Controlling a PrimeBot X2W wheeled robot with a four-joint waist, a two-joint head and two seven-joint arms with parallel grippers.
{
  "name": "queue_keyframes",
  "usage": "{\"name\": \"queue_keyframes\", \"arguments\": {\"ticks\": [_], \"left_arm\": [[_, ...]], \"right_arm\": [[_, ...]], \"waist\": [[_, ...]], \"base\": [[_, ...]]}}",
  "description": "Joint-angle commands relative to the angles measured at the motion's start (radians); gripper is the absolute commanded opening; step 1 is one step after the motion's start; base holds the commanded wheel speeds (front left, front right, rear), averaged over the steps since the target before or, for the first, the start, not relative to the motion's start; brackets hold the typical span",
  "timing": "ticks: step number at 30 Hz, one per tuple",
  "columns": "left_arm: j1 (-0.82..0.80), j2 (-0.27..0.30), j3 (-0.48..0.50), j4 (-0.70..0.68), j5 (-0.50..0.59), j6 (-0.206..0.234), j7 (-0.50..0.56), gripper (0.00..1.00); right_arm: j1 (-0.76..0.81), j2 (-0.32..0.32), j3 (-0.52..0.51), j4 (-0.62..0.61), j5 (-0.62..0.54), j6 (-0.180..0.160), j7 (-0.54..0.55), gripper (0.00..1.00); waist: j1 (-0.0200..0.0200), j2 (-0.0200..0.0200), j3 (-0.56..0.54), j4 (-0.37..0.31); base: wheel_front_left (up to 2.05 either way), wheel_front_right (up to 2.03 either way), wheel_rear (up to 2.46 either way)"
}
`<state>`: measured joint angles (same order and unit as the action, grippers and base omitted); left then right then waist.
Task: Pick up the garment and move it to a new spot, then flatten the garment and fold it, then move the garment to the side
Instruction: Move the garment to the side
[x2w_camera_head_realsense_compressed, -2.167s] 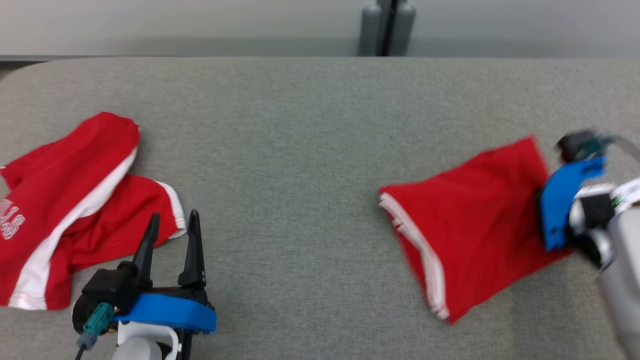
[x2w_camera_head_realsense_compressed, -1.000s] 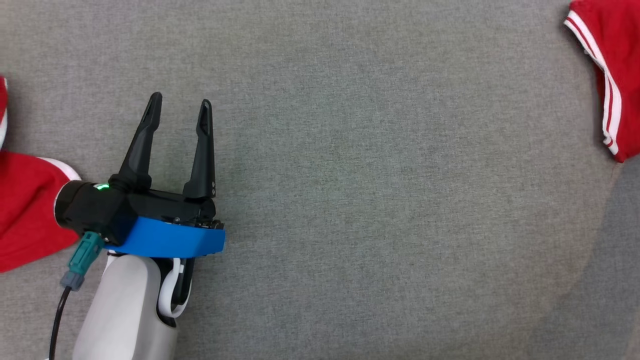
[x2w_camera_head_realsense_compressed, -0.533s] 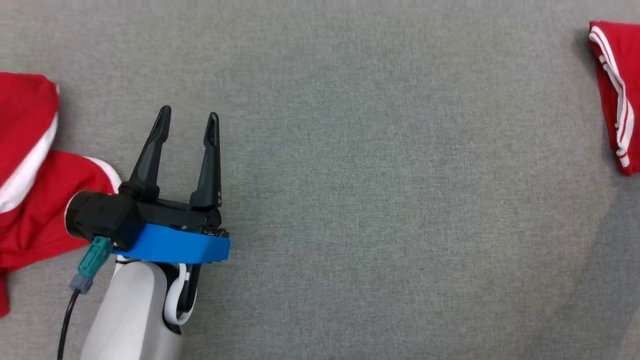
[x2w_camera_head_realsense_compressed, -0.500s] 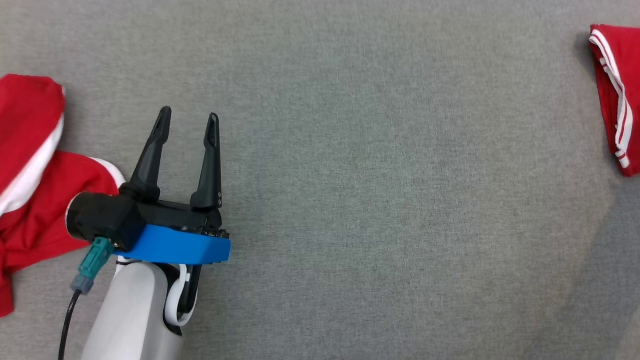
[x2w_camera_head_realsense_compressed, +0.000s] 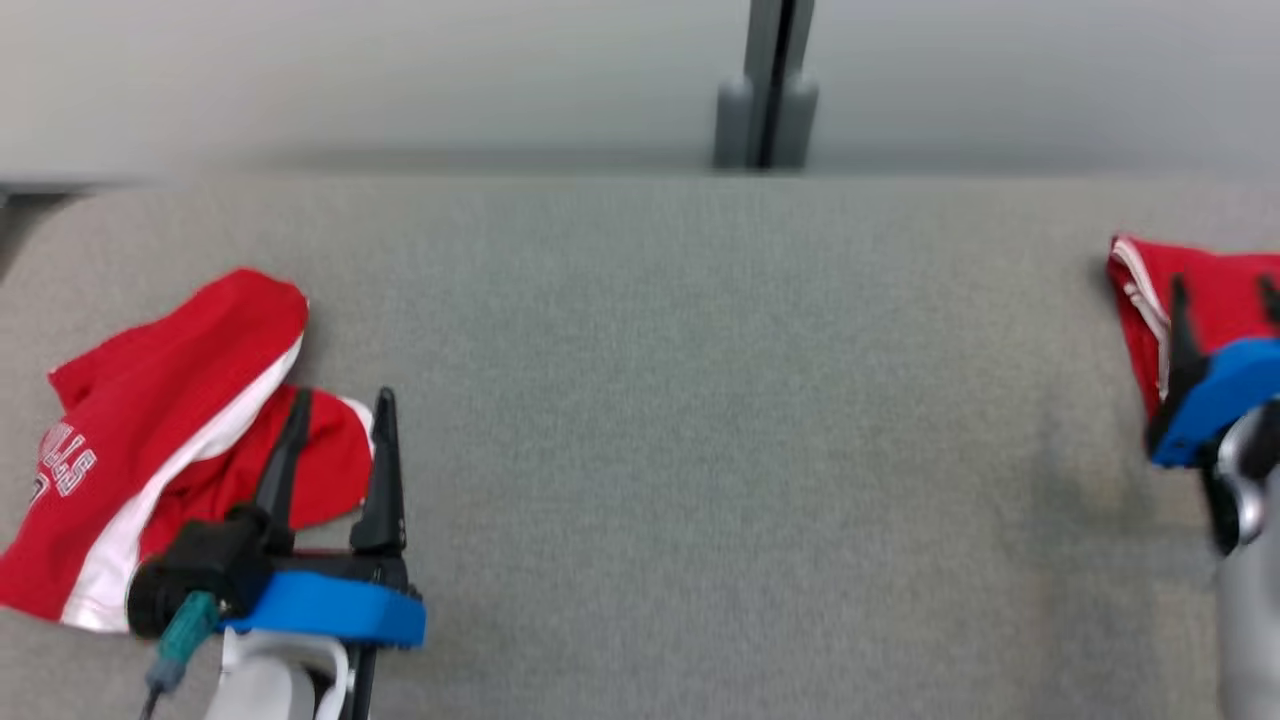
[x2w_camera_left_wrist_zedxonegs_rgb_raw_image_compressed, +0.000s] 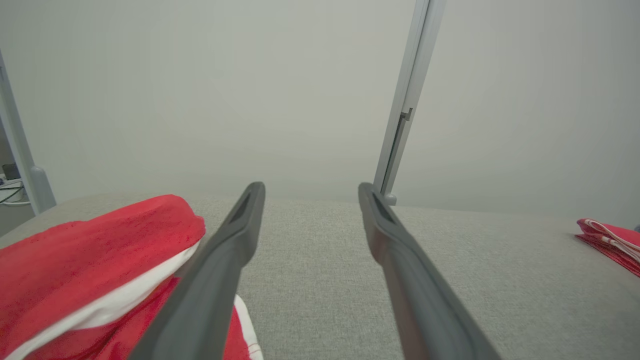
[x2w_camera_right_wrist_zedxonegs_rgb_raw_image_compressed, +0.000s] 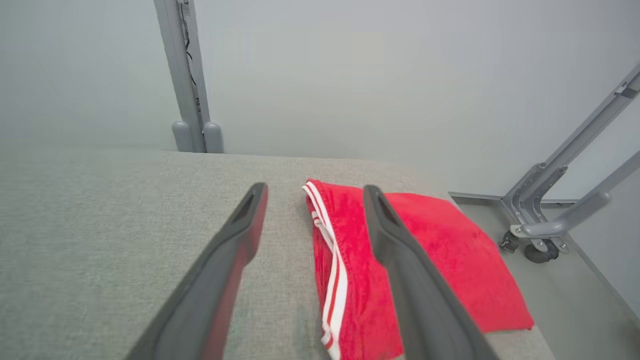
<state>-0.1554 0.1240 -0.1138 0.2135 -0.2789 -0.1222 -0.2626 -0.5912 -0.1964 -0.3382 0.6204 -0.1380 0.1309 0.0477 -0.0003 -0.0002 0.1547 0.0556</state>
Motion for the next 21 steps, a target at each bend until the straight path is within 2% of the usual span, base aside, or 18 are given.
{"name": "queue_keyframes", "arguments": {"ticks": [1,3,4,6,10,16,21], "left_arm": [[0.025,-0.001,0.012,0.000,0.007,0.011,-0.003,1.00],[0.062,-0.006,0.032,-0.001,0.000,0.018,-0.002,1.00],[0.062,-0.006,0.032,-0.001,0.000,0.018,-0.002,1.00],[0.112,-0.003,0.048,0.002,0.010,0.021,-0.003,1.00],[0.158,-0.007,0.063,0.000,0.003,0.033,-0.002,1.00],[0.199,-0.005,0.077,0.041,-0.018,0.036,0.001,1.00],[0.199,0.001,0.063,0.076,-0.021,0.031,0.009,1.00]], "right_arm": [[0.061,0.020,0.034,-0.029,0.050,0.000,-0.023,1.00],[0.139,0.030,0.101,-0.088,0.114,0.000,-0.050,1.00],[0.139,0.030,0.101,-0.088,0.114,0.000,-0.050,1.00],[0.261,0.046,0.185,-0.201,0.205,0.000,-0.087,1.00],[0.369,0.057,0.223,-0.312,0.270,0.000,-0.099,1.00],[0.521,0.087,0.256,-0.481,0.300,0.000,-0.064,1.00],[0.575,0.108,0.274,-0.491,0.289,0.000,-0.045,1.00]], "waist": [[0.0003,0.0002,-0.050,-0.025],[0.0003,0.0002,-0.082,-0.024],[0.0003,0.0002,-0.082,-0.024],[0.0003,0.0002,-0.123,-0.020],[0.0003,0.0002,-0.147,-0.030],[0.0003,0.0002,-0.162,-0.057],[0.0003,0.0002,-0.167,-0.079]], "base": [[0.00,0.00,0.00],[0.00,0.00,0.00],[0.00,0.00,0.00],[0.00,0.00,0.00],[0.00,0.00,0.00],[0.00,0.00,0.00],[0.00,0.00,0.00]]}}
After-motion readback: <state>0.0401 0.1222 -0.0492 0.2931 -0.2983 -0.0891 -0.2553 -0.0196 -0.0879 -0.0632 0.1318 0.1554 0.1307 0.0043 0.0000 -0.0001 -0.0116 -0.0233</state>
